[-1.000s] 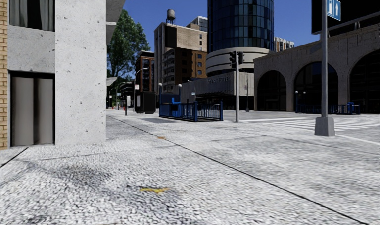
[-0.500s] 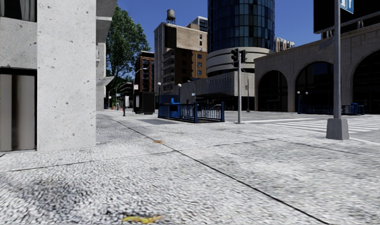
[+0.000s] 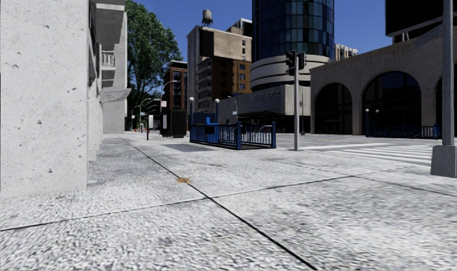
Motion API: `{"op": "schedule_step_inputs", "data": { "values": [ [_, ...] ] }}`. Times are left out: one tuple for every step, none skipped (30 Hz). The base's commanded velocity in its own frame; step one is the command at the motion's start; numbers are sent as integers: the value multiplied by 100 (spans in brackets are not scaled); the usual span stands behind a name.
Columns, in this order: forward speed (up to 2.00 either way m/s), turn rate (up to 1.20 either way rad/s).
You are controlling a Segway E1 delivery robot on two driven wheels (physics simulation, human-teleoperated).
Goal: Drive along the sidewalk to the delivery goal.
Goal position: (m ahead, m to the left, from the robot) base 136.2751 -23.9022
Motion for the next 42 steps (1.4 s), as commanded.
{"op": "schedule_step_inputs", "data": {
  "values": [
    [171, 18],
    [171, 18],
    [171, 18],
    [171, 18],
    [171, 20],
    [171, 38],
    [171, 38],
    [171, 38],
    [171, 38],
    [171, 38],
    [171, 38],
    [171, 38],
    [171, 39],
    [171, 39],
    [171, 39],
    [171, 39],
    [171, 39],
    [172, 39],
    [175, 39],
    [175, 39],
    [178, 39],
    [179, 39],
    [179, 40],
    [179, 40],
    [179, 40],
    [179, 40],
    [179, 40],
    [179, 40],
    [179, 40],
    [179, 40],
    [179, 40],
    [179, 40],
    [179, 40],
    [180, 40],
    [182, 40],
    [189, 40],
    [200, 40],
    [200, 40],
    [200, 40],
    [200, 40],
    [200, 40],
    [200, 40]
  ]
}}
